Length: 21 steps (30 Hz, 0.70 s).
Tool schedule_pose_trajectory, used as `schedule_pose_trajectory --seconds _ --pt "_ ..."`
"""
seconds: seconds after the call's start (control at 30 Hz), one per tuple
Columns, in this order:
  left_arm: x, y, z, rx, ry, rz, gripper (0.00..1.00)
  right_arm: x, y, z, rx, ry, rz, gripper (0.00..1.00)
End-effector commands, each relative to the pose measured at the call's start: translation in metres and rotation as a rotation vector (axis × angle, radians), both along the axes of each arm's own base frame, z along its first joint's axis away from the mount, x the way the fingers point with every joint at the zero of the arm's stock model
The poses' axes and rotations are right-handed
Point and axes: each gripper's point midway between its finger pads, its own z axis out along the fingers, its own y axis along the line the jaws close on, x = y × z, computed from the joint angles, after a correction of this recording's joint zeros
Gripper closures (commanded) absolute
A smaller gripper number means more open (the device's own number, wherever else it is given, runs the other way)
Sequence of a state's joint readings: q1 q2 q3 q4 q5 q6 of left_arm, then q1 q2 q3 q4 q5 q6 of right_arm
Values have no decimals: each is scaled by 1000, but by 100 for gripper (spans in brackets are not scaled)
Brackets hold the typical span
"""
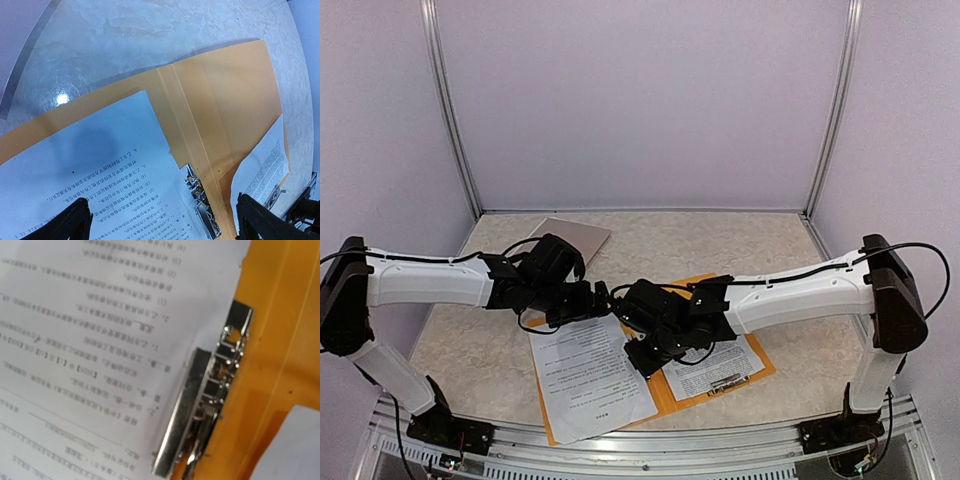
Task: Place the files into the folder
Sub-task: Adjust the spring clip on the folder.
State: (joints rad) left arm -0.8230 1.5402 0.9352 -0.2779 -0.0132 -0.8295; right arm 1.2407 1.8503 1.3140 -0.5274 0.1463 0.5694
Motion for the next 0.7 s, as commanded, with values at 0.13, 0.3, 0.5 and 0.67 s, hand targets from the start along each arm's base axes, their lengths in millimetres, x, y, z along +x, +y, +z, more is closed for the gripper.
schedule_pose_trajectory --seconds 0.13,0.3,0.5,0.67 --pt "-9 14 -6 3 10 16 3 0 -10 -9 -38 -4 -21 81" --pt "-20 5 -5 -75 34 -24 4 -3 -20 -9 -14 -3 -36 81" --pt "-39 -7 -6 -128 82 -66 4 -7 -22 -15 -13 15 -33 82" --pt "-55 -14 -16 -135 125 -76 4 -11 -19 -16 8 30 -23 78"
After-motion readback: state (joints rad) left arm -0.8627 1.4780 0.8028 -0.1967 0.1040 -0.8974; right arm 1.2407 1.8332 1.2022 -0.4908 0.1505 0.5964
